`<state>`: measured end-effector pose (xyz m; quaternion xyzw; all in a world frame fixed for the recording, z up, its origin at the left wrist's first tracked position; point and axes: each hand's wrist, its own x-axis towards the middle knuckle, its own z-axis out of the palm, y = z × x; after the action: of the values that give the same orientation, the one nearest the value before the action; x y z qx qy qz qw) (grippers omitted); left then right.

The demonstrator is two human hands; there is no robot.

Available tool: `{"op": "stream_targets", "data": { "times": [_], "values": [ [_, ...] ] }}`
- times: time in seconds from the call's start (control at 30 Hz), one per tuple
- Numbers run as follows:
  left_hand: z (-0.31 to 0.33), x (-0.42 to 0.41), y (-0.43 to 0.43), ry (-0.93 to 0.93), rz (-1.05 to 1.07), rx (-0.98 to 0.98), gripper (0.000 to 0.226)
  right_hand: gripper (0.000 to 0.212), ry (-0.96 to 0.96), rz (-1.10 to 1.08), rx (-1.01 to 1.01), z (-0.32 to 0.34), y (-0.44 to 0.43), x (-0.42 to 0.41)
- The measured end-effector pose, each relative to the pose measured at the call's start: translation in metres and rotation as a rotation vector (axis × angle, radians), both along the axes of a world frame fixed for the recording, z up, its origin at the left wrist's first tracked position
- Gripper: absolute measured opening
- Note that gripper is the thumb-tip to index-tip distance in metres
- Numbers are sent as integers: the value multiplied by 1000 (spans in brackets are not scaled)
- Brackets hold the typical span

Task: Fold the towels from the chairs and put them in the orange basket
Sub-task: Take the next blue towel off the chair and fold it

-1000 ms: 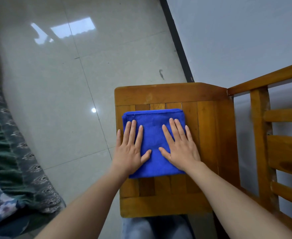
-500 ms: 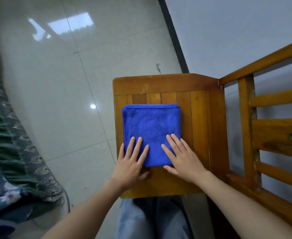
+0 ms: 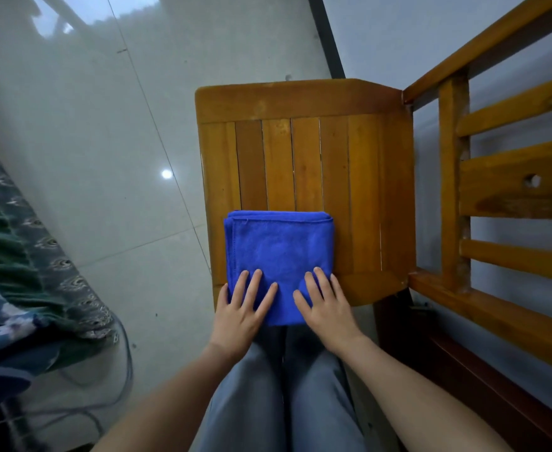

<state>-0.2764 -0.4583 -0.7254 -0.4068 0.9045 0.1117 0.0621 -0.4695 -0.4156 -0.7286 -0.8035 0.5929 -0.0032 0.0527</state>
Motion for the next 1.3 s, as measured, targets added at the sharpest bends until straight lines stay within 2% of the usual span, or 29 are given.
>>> {"op": "stream_targets", "data": {
  "times": [0.1, 0.23, 0.37, 0.5, 0.63, 0.77, 0.97, 1.13, 1.3],
  "values": [
    [5, 0, -2, -18, -35, 48, 88, 14, -31, 33, -16, 7, -3, -1],
    [21, 2, -11, -28, -71, 134, 83, 10, -102, 76, -55, 16, -11, -7],
    [46, -6, -34, 21, -16, 165, 79, 7, -112, 68, -96, 40, -32, -16],
    [81, -15, -58, 60, -9, 105, 79, 7, -107, 85, -144, 77, -58, -29],
    [124, -27, -83, 96, 15, 10, 69, 8, -55, 74, -182, 125, -86, -41],
    [173, -34, -94, 107, -8, -62, 73, 10, -9, 95, -253, 179, -99, -51],
    [281, -57, -161, 191, -14, -312, 72, 16, 121, 129, -492, 290, -171, -81],
    [390, -73, -217, 278, -5, -556, 70, 39, 245, 150, -648, 414, -225, -99],
    [496, -82, -249, 324, -60, -820, 69, 51, 357, 128, -772, 515, -247, -109]
  ]
}}
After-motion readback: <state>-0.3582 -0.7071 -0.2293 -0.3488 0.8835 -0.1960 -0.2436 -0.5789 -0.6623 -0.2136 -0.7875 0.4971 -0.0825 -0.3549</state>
